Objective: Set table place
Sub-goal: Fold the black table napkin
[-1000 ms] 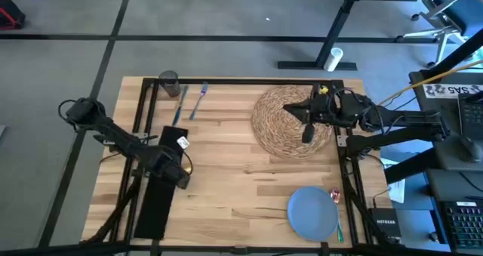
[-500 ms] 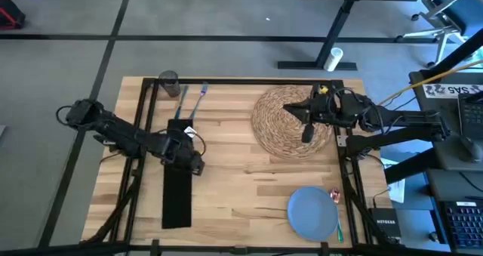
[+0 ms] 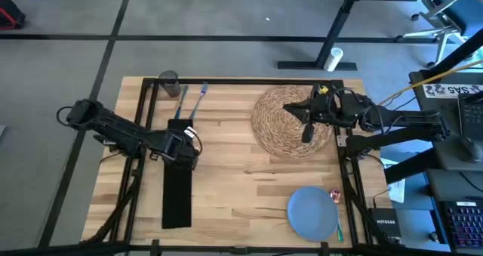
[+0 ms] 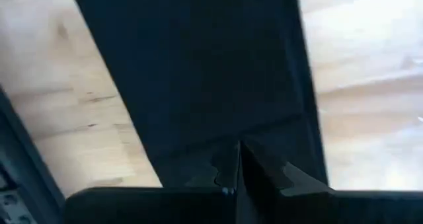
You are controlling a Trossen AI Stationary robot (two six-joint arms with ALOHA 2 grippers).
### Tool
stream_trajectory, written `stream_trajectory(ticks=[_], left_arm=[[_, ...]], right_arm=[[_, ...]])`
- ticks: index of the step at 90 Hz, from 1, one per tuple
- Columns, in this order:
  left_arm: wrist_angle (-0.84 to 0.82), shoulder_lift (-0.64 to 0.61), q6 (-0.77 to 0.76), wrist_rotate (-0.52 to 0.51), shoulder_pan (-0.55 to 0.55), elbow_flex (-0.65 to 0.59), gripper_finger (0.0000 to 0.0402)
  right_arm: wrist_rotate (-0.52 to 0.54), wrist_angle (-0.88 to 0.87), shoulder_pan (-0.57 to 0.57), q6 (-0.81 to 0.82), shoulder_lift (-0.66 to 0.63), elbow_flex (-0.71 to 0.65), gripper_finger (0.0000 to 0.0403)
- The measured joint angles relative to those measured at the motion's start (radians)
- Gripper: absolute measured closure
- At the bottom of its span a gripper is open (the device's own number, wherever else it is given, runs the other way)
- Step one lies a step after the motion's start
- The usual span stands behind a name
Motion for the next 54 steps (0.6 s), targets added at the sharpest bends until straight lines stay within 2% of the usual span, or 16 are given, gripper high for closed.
stream_trajectory(ticks=[12, 31, 54], left_arm=[[0.042, 0.063, 0.004, 0.001, 0.005, 0.0, 0.0402], [0.228, 0.161, 0.011, 0.021, 0.005, 0.003, 0.0402], [0.391, 0.206, 0.03, 0.022, 0.034, 0.005, 0.0402]], right_arm=[[0.0, 0.0, 0.0, 0.0, 0.0, 0.0, 0.0402], [0.0, 0.0, 0.0, 0.0, 0.0, 0.0, 0.0402], [-0.001, 0.002, 0.0, 0.0, 0.0, 0.0, 0.0402]])
